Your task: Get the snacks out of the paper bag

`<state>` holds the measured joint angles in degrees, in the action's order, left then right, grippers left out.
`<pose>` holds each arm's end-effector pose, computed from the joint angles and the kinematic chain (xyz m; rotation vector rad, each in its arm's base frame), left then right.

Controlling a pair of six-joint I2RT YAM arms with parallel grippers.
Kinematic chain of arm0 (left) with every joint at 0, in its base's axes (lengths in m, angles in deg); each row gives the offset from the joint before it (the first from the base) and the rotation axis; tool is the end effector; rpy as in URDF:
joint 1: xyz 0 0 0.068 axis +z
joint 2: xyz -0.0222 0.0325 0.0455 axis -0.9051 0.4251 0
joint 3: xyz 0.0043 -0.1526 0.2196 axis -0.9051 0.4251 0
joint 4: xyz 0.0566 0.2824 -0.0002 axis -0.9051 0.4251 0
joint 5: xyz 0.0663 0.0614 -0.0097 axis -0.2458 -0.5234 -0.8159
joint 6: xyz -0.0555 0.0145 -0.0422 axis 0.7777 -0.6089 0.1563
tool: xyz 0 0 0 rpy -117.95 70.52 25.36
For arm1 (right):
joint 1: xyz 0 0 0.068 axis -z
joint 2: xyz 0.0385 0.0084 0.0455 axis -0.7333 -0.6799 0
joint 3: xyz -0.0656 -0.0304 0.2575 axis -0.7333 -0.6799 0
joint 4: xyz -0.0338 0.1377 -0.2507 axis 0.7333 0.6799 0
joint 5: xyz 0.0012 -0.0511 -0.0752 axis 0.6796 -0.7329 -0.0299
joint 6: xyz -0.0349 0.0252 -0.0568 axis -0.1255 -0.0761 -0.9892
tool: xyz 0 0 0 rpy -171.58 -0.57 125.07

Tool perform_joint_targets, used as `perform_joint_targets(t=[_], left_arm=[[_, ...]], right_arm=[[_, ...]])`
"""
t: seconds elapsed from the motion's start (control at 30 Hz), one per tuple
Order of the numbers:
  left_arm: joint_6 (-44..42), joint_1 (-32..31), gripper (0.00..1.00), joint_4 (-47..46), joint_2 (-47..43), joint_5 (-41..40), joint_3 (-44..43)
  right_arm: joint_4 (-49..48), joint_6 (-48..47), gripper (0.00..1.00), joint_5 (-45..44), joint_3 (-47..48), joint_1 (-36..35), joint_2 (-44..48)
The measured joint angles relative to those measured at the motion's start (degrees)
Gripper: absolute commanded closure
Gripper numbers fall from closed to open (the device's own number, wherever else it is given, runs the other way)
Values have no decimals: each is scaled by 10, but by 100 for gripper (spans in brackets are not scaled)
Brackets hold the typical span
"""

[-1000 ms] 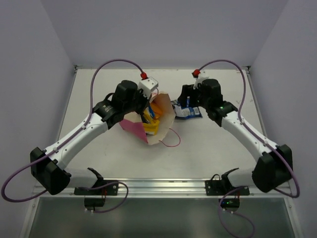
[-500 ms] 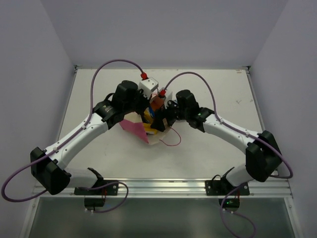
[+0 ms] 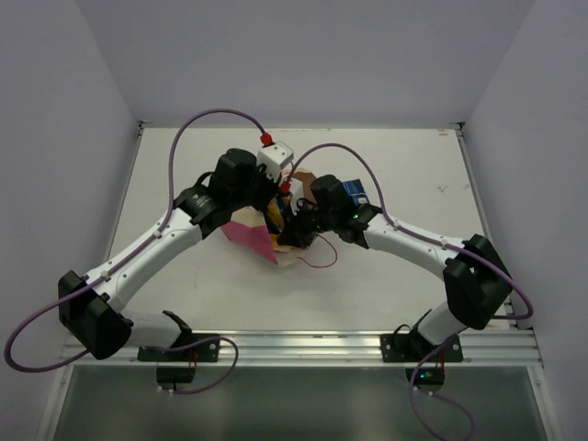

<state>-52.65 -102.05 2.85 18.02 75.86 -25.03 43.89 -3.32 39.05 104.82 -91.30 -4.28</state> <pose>0.2773 -0.2125 0.3299 0.7159 2.0178 -0.4027 0.2575 0.2918 0.2245 -1.0707 2.0181 1.0517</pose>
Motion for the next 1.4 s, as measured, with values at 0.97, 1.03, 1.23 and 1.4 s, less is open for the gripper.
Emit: perform_joint_targets(t=[0.97,1.03,1.23,1.4], left_arm=[[1,-2,100,-17,8,-28,4],[10,-2,100,-17,8,-27,4],[34,-2,100,-18,9,-20,9],[38,-2,100,-17,9,-17,9]], right_arm=[[112,124,100,-357,98,361,76],[94,124,91,-339,133,389,0],[78,115,47,-287,161,431,-121],[62,118,38,-256,51,381,7]])
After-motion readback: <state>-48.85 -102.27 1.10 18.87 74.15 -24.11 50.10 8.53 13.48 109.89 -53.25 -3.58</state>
